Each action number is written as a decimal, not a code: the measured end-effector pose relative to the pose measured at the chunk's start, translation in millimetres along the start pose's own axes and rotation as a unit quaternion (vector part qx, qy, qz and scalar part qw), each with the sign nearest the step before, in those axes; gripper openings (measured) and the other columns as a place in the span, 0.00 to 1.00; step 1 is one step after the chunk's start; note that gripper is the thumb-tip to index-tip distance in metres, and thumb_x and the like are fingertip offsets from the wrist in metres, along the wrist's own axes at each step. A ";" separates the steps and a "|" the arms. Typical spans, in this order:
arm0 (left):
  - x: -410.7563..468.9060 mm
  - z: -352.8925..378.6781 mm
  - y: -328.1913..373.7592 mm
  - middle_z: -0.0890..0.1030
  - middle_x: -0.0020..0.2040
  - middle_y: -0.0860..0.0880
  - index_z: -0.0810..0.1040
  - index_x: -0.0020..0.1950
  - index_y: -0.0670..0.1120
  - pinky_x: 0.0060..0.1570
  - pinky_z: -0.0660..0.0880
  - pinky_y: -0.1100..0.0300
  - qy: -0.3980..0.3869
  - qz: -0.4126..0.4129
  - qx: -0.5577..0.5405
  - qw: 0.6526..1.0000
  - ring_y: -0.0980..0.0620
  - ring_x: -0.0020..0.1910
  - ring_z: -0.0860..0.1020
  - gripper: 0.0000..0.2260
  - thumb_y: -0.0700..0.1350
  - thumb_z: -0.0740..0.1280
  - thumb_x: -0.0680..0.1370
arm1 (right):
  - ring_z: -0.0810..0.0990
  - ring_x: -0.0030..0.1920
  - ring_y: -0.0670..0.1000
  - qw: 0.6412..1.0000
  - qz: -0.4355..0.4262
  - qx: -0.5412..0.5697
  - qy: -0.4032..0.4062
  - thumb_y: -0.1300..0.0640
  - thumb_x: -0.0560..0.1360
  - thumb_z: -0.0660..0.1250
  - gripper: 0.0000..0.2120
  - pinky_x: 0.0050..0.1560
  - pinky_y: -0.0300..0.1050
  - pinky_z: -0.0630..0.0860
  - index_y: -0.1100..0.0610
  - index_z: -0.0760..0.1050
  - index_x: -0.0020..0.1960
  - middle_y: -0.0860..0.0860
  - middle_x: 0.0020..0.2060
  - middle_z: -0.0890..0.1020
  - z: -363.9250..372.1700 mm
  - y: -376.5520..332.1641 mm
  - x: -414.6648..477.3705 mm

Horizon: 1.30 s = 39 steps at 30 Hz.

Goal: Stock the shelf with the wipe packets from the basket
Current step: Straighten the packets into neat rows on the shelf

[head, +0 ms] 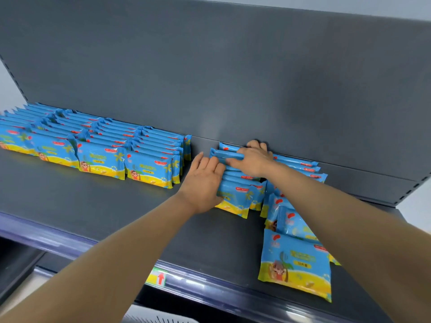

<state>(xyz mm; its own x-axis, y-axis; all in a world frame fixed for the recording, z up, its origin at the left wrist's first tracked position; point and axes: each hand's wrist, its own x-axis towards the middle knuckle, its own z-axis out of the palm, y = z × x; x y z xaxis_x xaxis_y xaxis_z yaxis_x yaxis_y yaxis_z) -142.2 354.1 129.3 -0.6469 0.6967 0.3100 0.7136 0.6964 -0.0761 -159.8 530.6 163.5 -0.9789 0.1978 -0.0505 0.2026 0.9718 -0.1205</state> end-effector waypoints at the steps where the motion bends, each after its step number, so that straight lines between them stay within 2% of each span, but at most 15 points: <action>1: 2.8 1.2 0.3 0.67 0.60 0.47 0.65 0.65 0.45 0.73 0.40 0.51 0.002 -0.004 0.000 1.000 0.47 0.64 0.64 0.29 0.56 0.67 0.69 | 0.59 0.68 0.58 1.000 0.001 0.010 -0.011 0.31 0.73 0.54 0.34 0.68 0.53 0.62 0.50 0.65 0.71 0.53 0.68 0.63 1.1 2.0 0.8; 6: 11.9 5.6 -1.4 0.62 0.69 0.45 0.63 0.67 0.44 0.72 0.36 0.49 -0.004 -0.005 0.025 1.000 0.48 0.71 0.58 0.30 0.57 0.66 0.70 | 0.60 0.68 0.60 0.999 0.010 0.041 -0.011 0.34 0.74 0.55 0.33 0.67 0.52 0.63 0.55 0.66 0.70 0.58 0.67 0.66 -2.9 3.3 4.5; 12: 9.1 0.7 -20.9 0.69 0.63 0.47 0.64 0.65 0.44 0.70 0.33 0.48 -0.022 -0.010 0.065 0.998 0.48 0.67 0.65 0.28 0.54 0.66 0.70 | 0.63 0.65 0.61 0.996 0.005 0.085 0.006 0.41 0.76 0.60 0.23 0.65 0.48 0.63 0.57 0.74 0.62 0.61 0.63 0.69 -1.2 -13.1 12.1; 16: 4.0 -3.7 -45.8 0.66 0.67 0.48 0.63 0.67 0.44 0.68 0.29 0.49 -0.043 -0.039 0.067 0.996 0.49 0.70 0.62 0.28 0.52 0.66 0.72 | 0.65 0.65 0.58 0.985 -0.017 0.168 0.034 0.47 0.76 0.63 0.20 0.64 0.47 0.65 0.57 0.73 0.63 0.60 0.62 0.71 5.0 -29.4 17.8; 20: 0.0 -3.1 -57.8 0.60 0.73 0.49 0.59 0.71 0.47 0.69 0.31 0.46 -0.060 -0.056 0.047 0.996 0.49 0.74 0.55 0.30 0.58 0.63 0.73 | 0.71 0.60 0.59 0.972 -0.001 0.218 0.086 0.54 0.76 0.62 0.15 0.58 0.47 0.71 0.61 0.74 0.59 0.60 0.59 0.75 2.7 -36.0 21.5; 24: 0.0 -3.0 -59.2 0.58 0.75 0.50 0.59 0.72 0.48 0.71 0.32 0.45 -0.054 -0.063 0.024 0.996 0.48 0.75 0.52 0.32 0.63 0.60 0.73 | 0.70 0.60 0.62 0.974 0.034 0.178 0.133 0.55 0.78 0.59 0.13 0.55 0.47 0.71 0.64 0.75 0.55 0.62 0.57 0.73 3.9 -39.7 18.2; 27: -0.5 -1.5 -56.8 0.57 0.76 0.49 0.57 0.72 0.46 0.70 0.32 0.45 -0.045 -0.074 0.029 0.996 0.48 0.76 0.51 0.34 0.64 0.58 0.73 | 0.68 0.60 0.62 0.962 0.067 0.195 0.181 0.55 0.79 0.58 0.13 0.57 0.48 0.69 0.64 0.75 0.54 0.62 0.58 0.71 0.9 -44.9 15.6; 30: -2.4 2.9 -55.5 0.50 0.77 0.47 0.50 0.75 0.44 0.70 0.31 0.45 -0.056 -0.077 0.044 0.995 0.48 0.76 0.46 0.37 0.65 0.54 0.75 | 0.66 0.62 0.61 0.933 0.118 0.265 0.213 0.53 0.79 0.57 0.15 0.62 0.48 0.66 0.63 0.72 0.58 0.61 0.61 0.69 0.5 -44.3 11.2; 33: 0.0 2.1 -58.5 0.46 0.77 0.45 0.45 0.76 0.43 0.69 0.29 0.45 -0.065 -0.057 0.061 0.994 0.49 0.76 0.43 0.38 0.65 0.51 0.76 | 0.68 0.65 0.60 0.886 0.189 0.390 0.163 0.50 0.79 0.58 0.21 0.63 0.48 0.66 0.63 0.65 0.66 0.60 0.65 0.66 7.9 -45.6 5.4; 37: 1.8 2.4 -59.7 0.44 0.77 0.44 0.43 0.76 0.42 0.69 0.29 0.47 -0.077 -0.057 0.041 0.995 0.50 0.76 0.41 0.39 0.66 0.49 0.75 | 0.69 0.65 0.57 0.780 0.244 0.574 0.057 0.46 0.79 0.57 0.26 0.58 0.50 0.68 0.56 0.58 0.72 0.55 0.68 0.68 15.0 -56.1 0.9; 39: 3.6 3.1 -63.5 0.43 0.77 0.45 0.43 0.76 0.42 0.70 0.29 0.48 -0.098 -0.068 0.017 0.993 0.51 0.76 0.40 0.42 0.69 0.50 0.74 | 0.72 0.64 0.57 0.720 0.263 0.642 0.030 0.46 0.78 0.58 0.25 0.61 0.54 0.71 0.54 0.58 0.72 0.55 0.66 0.71 13.7 -59.8 2.3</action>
<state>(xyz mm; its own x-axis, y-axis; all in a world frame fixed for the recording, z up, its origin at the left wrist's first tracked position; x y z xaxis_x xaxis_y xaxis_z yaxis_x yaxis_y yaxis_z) -190.6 312.9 132.3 -0.7793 0.6131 0.1292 0.6082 0.7898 -0.0792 -173.8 471.1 157.1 -0.7501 0.5375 -0.3852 0.3637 -0.1512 -0.9192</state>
